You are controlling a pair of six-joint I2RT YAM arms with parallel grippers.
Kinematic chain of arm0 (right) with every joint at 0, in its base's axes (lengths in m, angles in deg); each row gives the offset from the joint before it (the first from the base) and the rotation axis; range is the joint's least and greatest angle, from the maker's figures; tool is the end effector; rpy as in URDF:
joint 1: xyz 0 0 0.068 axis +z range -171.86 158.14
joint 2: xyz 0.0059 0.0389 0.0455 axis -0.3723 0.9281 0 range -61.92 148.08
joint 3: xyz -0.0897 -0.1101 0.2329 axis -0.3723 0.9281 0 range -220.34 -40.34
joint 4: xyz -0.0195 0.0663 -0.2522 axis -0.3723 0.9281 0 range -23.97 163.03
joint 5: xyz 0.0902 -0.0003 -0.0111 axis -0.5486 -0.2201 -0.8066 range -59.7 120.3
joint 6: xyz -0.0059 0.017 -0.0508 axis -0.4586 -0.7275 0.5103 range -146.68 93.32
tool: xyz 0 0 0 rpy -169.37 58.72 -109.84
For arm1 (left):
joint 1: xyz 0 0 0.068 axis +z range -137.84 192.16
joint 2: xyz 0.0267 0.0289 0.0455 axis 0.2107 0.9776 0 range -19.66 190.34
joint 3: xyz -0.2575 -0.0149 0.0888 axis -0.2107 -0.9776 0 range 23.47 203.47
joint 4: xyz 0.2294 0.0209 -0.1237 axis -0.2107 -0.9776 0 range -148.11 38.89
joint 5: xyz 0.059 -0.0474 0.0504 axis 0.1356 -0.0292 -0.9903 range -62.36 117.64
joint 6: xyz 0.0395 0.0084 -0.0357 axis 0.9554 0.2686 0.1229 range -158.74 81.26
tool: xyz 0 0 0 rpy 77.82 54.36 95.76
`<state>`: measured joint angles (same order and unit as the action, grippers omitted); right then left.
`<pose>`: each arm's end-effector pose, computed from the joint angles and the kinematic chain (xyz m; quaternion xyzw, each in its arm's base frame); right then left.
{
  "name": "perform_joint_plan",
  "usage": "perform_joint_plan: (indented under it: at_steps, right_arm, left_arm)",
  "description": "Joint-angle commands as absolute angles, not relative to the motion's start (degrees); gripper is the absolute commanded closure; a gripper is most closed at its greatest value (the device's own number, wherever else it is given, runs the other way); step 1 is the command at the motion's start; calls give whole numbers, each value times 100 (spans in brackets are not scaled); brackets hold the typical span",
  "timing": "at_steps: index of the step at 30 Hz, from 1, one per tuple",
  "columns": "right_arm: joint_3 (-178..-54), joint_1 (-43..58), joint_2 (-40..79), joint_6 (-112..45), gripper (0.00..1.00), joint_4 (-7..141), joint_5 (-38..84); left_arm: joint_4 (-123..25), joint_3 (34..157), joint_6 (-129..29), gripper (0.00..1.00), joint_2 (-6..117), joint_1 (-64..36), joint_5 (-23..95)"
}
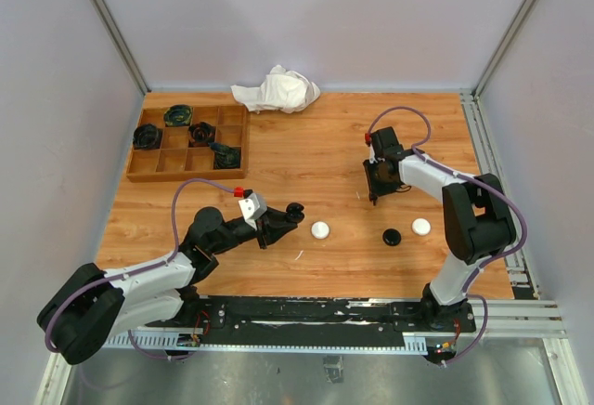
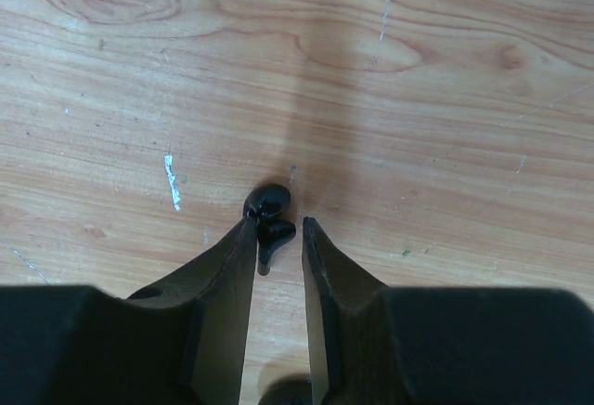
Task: Insert the wireless bluetooth earbuds into the charging case
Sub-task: Pick up the earbud from the center of the board.
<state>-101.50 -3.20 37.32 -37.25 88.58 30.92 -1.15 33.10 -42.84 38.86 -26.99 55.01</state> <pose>0.3279 0.1104 0.1746 -0.0669 0.9650 0.0589 0.2466 0.1401 -0.1353 0.1955 0.3660 0.5982 -0.4096 0.5835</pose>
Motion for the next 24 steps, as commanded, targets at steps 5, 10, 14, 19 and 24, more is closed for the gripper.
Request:
perform_joint_plan:
  at_steps: [5, 10, 14, 19, 24]
  right_arm:
    - [-9934, -589, 3923, -3840, 73, 9006, 3107]
    - [-9792, -654, 3744, -3855, 73, 9100, 3076]
    - [-9718, -652, 3678, -3841, 73, 9140, 3024]
    - [-9708, -656, 3638, -3856, 69, 9258, 3014]
    - [-9737, -656, 3671, -3784, 73, 9258, 3036]
  left_arm:
    - [-21, 3331, -4244, 100, 3976, -2730, 5618]
    - [-5, 3361, -4277, 100, 4051, -2730, 5688]
    - [4, 3375, -4287, 100, 4058, -2730, 5699]
    - [4, 3374, -4296, 100, 4054, -2730, 5707]
    - [4, 3368, -4300, 100, 4029, -2730, 5708]
